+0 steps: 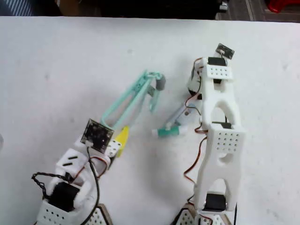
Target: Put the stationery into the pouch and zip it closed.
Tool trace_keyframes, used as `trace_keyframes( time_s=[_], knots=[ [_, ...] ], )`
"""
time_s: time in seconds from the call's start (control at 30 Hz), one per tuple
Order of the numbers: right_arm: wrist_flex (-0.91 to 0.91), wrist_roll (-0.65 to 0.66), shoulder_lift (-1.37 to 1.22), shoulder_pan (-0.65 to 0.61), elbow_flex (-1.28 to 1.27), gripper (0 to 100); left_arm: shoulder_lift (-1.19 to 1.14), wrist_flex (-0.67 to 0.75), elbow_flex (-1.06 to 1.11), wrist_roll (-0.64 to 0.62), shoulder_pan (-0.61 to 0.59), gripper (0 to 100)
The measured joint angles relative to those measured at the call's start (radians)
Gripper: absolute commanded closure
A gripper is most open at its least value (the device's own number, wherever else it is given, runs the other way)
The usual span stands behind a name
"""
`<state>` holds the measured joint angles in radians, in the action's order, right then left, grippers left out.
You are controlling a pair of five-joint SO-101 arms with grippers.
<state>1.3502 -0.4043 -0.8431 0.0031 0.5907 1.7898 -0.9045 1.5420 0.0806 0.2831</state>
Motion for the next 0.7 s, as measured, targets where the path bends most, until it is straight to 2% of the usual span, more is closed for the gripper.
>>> trace_keyframes(
  time_s=[0.1, 0.23, 0.47, 0.7],
  knots=[
    [0.014, 0.000, 0.000, 0.009, 0.034, 98.2, 0.000, -0.002, 0.000, 0.000, 0.000, 83],
    [0.123, 0.000, 0.012, 0.037, 0.126, 98.2, 0.000, -0.002, 0.000, 0.000, 0.000, 83],
    [0.325, 0.002, 0.133, 0.068, 0.450, 98.2, 0.000, -0.002, 0.000, 0.000, 0.000, 83],
    [0.345, 0.087, 0.367, 0.068, 0.606, 98.2, 0.000, -0.002, 0.000, 0.000, 0.000, 83]
  ],
)
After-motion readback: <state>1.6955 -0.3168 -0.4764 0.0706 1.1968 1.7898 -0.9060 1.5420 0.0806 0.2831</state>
